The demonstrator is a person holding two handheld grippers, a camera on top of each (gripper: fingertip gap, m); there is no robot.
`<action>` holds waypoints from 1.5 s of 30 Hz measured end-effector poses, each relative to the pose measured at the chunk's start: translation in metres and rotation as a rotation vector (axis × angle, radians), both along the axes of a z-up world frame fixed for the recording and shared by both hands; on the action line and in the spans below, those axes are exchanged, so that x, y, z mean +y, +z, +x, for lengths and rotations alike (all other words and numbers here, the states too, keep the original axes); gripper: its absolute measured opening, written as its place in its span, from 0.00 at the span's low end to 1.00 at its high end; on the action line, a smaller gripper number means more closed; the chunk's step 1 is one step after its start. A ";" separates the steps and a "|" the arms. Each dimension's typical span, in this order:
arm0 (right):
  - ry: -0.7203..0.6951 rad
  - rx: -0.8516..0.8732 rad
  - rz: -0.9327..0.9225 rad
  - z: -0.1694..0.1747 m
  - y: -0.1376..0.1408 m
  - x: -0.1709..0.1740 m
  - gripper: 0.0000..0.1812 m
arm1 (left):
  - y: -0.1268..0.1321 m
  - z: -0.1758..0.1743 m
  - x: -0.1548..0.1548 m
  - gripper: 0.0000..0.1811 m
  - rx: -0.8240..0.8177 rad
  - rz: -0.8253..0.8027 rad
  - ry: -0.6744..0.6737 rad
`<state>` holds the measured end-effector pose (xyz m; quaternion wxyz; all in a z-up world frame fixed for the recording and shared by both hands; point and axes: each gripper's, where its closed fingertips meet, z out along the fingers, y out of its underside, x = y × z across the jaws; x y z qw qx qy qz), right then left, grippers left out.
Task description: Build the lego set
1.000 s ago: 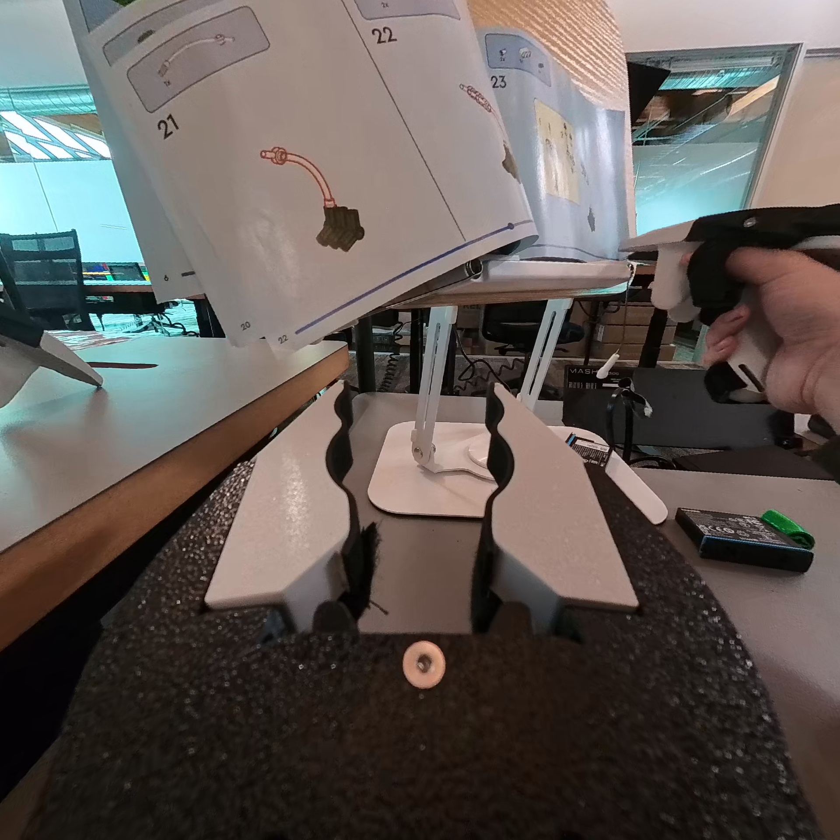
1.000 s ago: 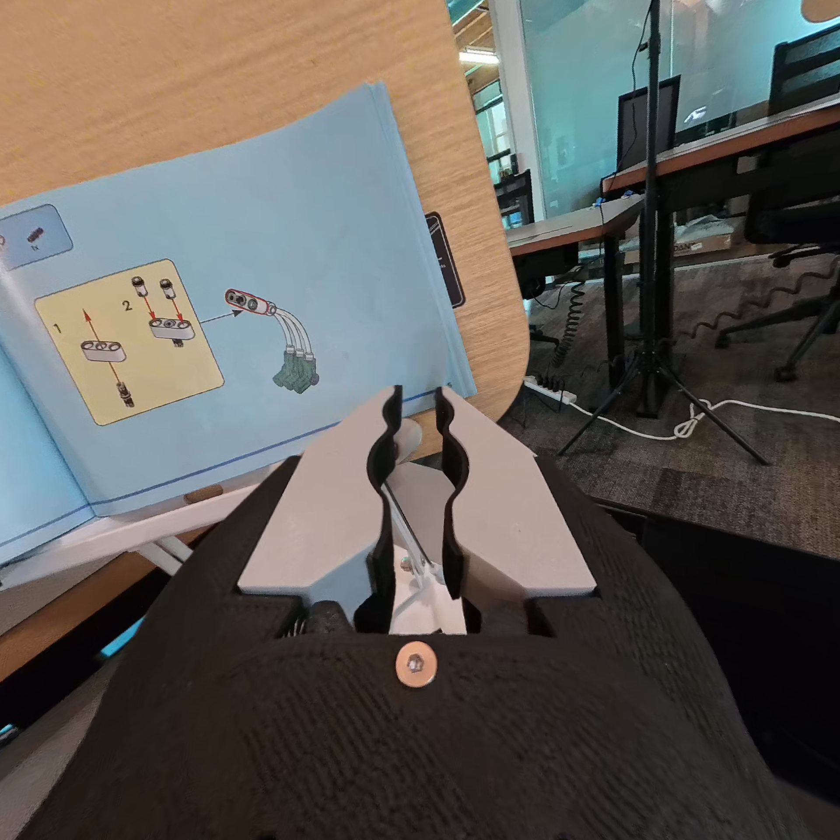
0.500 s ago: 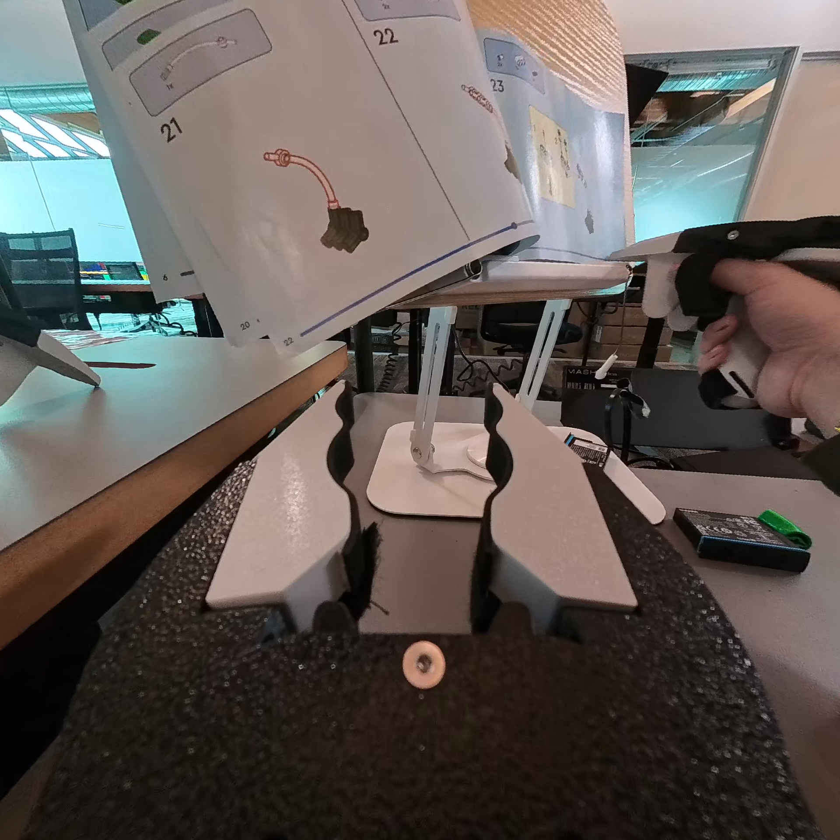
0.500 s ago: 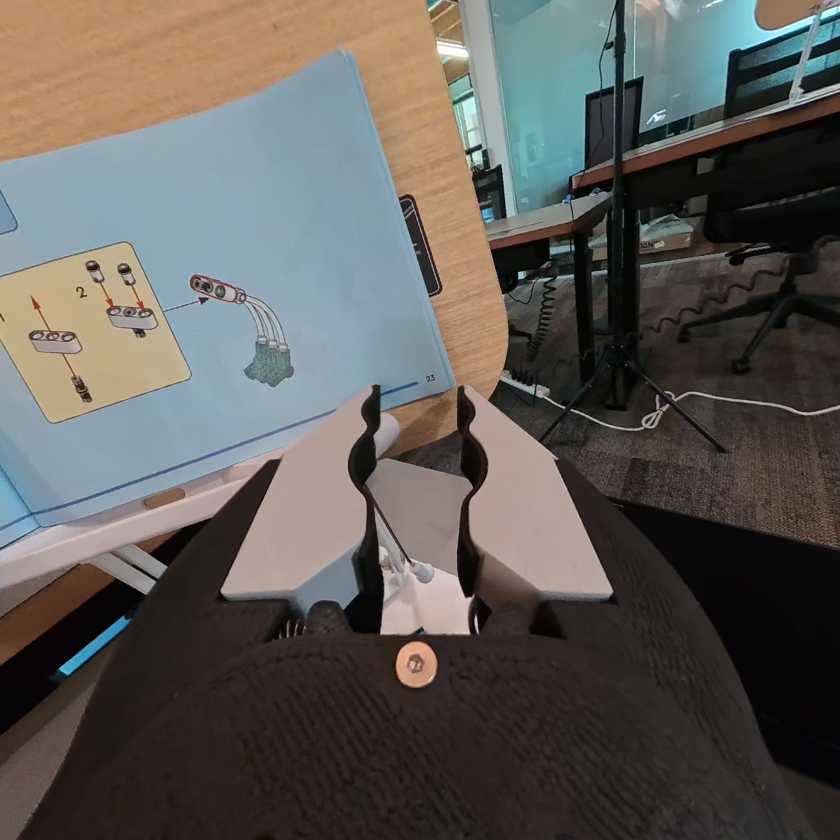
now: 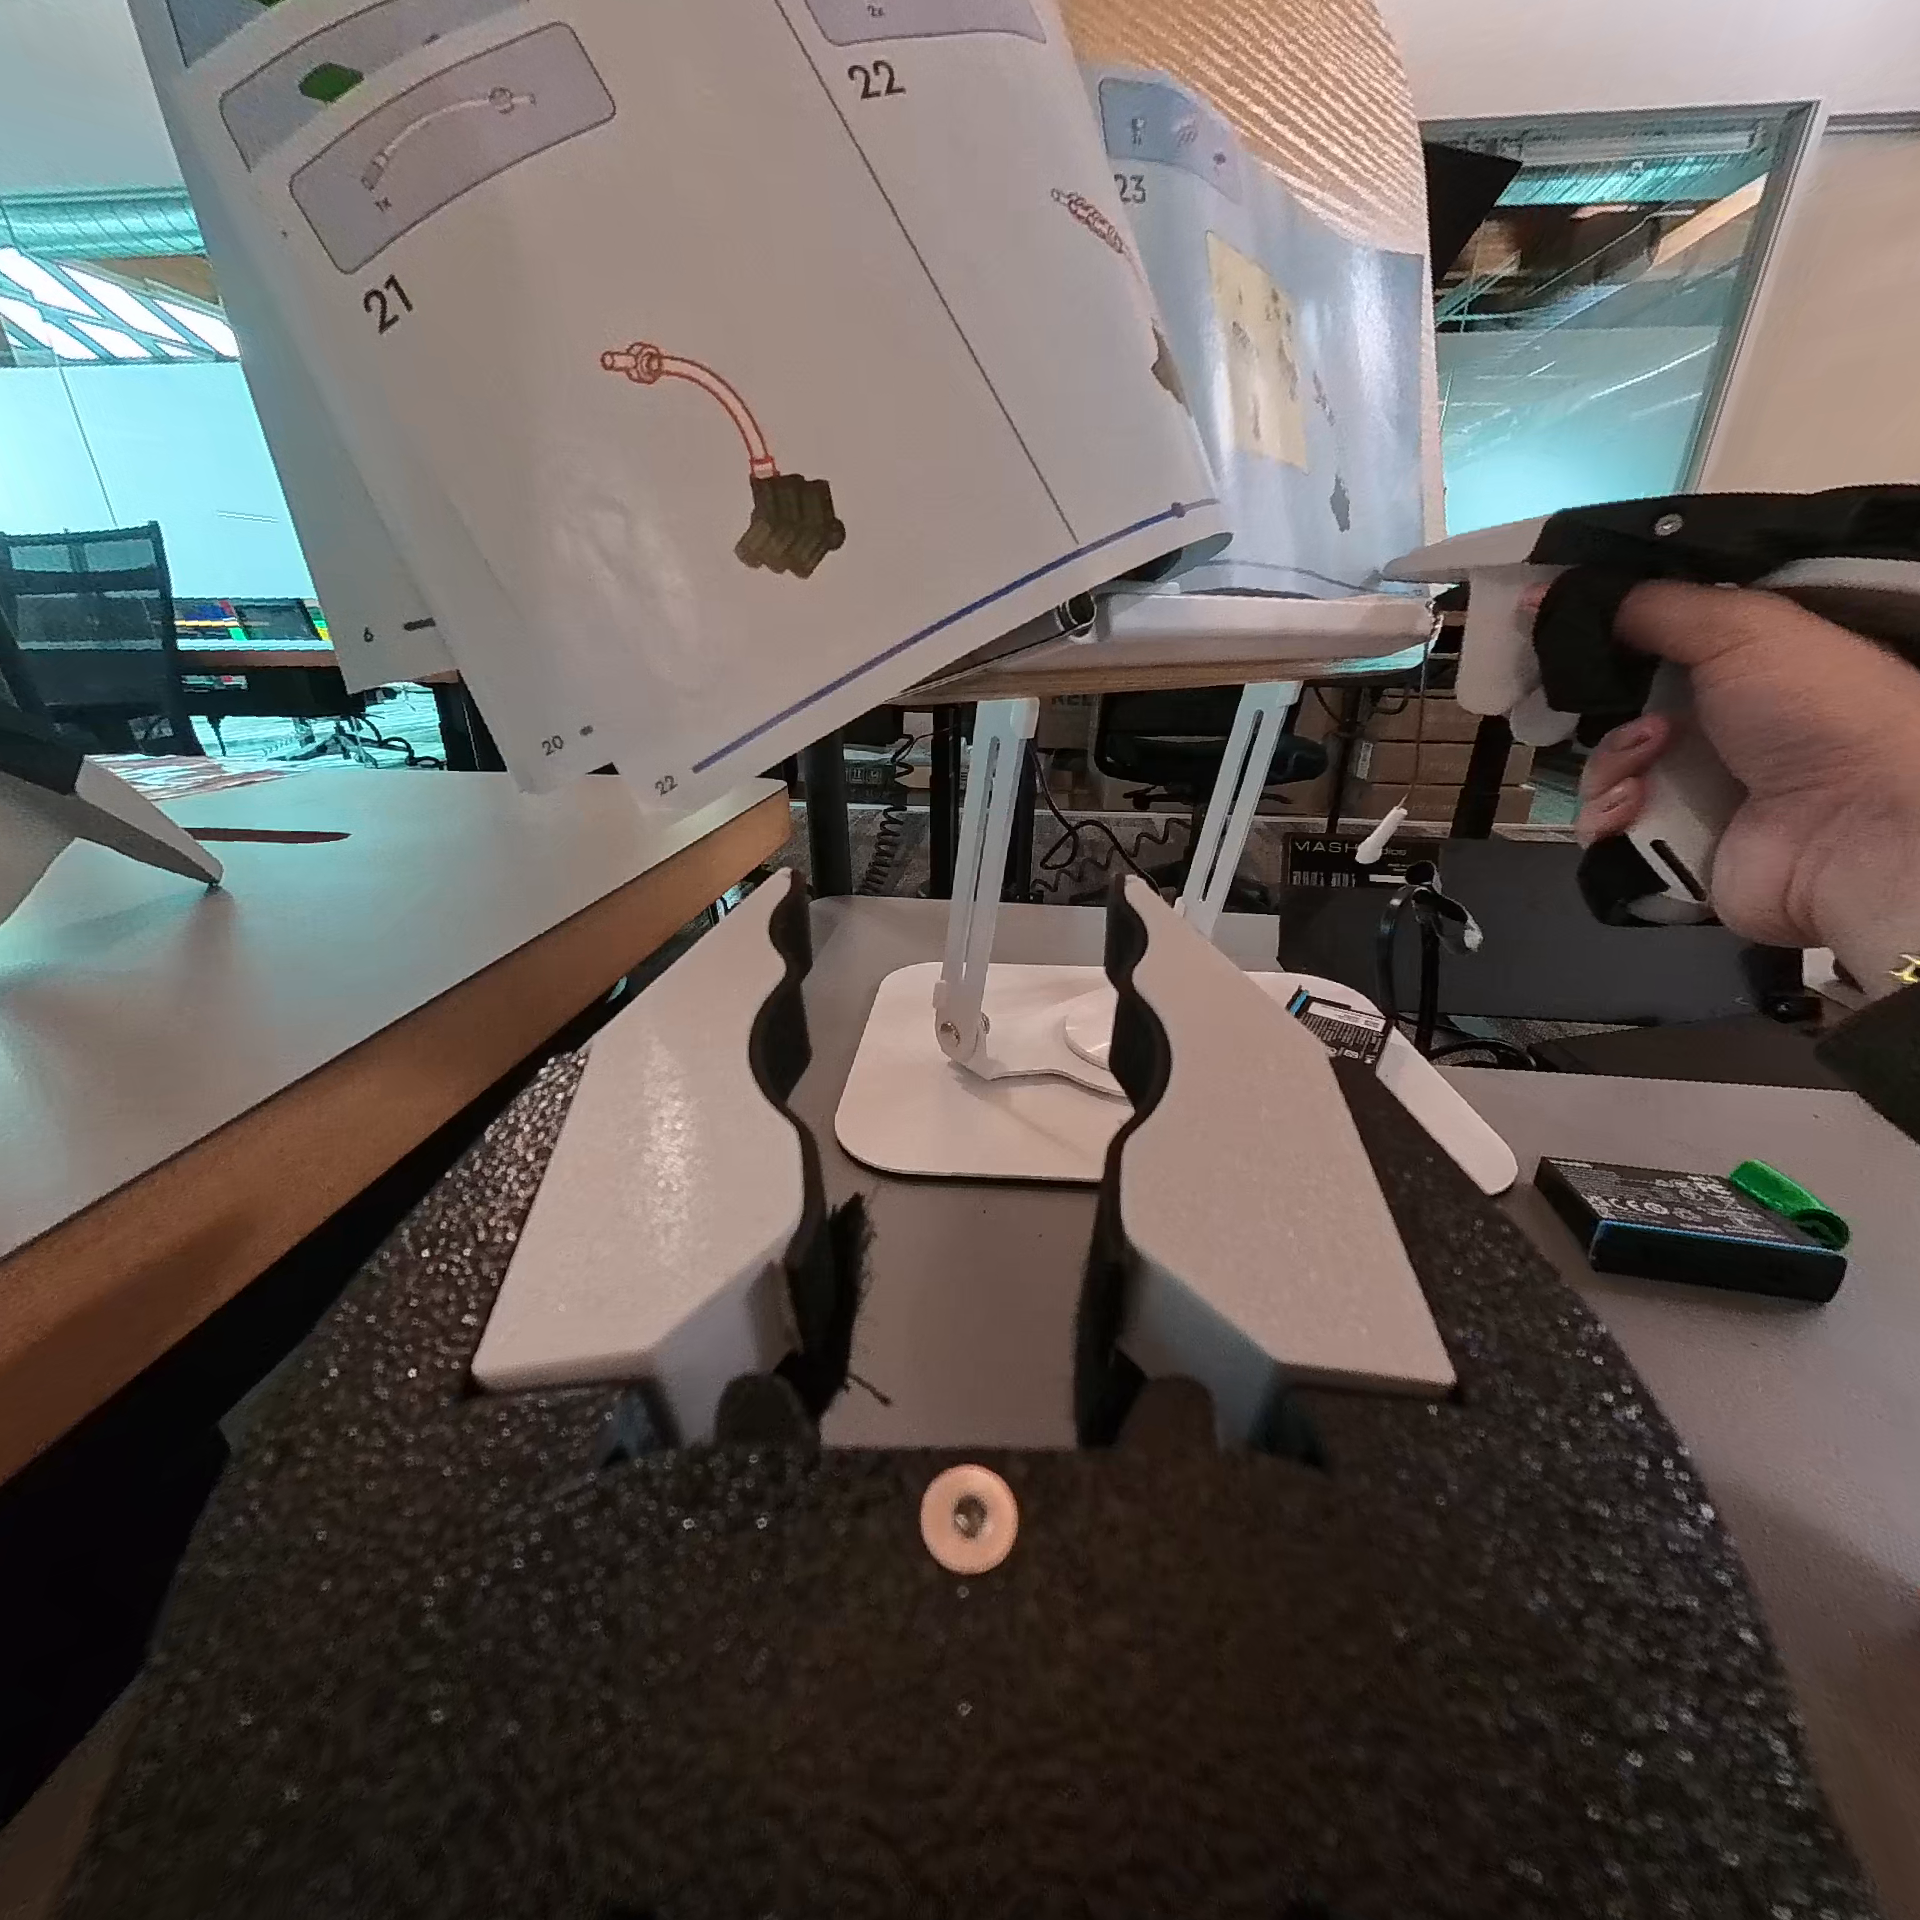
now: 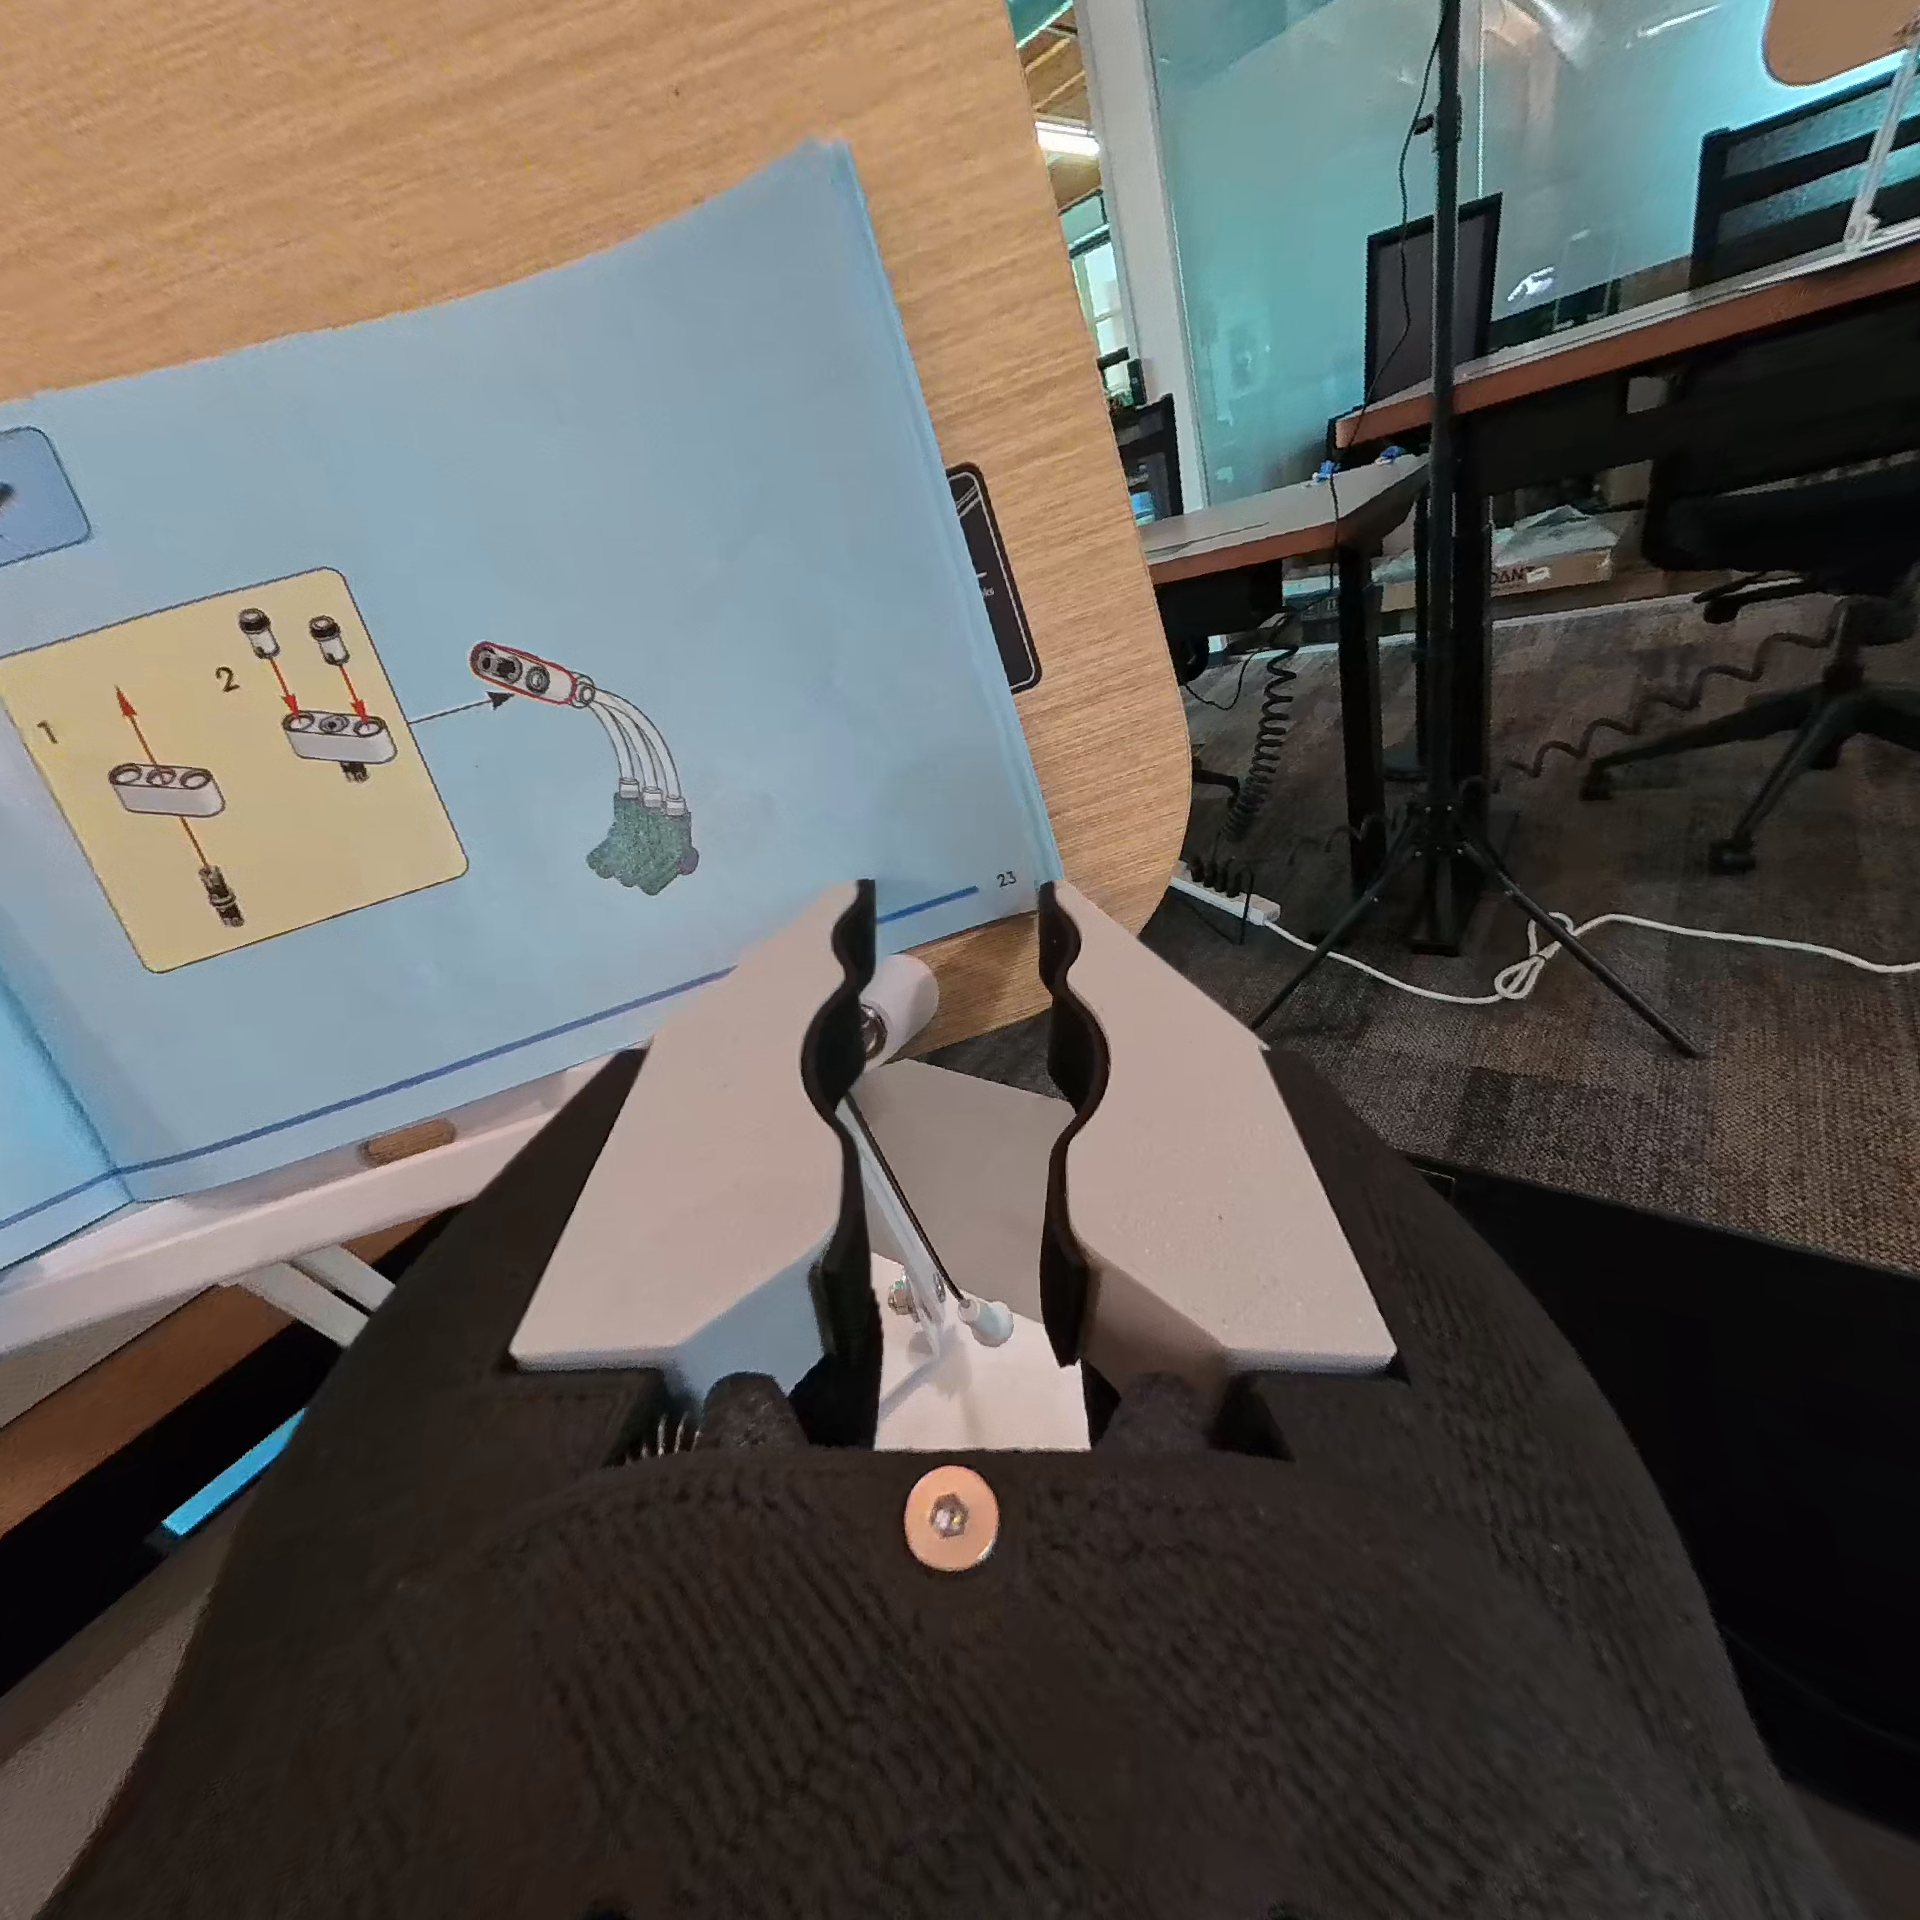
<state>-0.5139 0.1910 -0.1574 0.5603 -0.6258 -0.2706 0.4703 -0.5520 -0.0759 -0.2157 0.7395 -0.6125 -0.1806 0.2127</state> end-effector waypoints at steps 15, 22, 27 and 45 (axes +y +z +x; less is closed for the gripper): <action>-0.041 -0.038 0.006 0.003 -0.004 0.004 0.05 | -0.001 0.000 0.001 0.30 -0.004 -0.003 -0.004; -0.074 -0.034 0.022 0.002 -0.002 0.008 0.05 | -0.001 0.001 0.001 0.30 -0.004 -0.003 -0.005; -0.101 -0.046 0.039 0.003 -0.001 0.009 0.00 | -0.001 0.001 0.002 0.30 -0.003 -0.004 -0.006; 0.312 0.044 0.206 -0.011 0.031 -0.061 0.00 | -0.001 0.001 0.001 0.30 -0.010 0.001 -0.007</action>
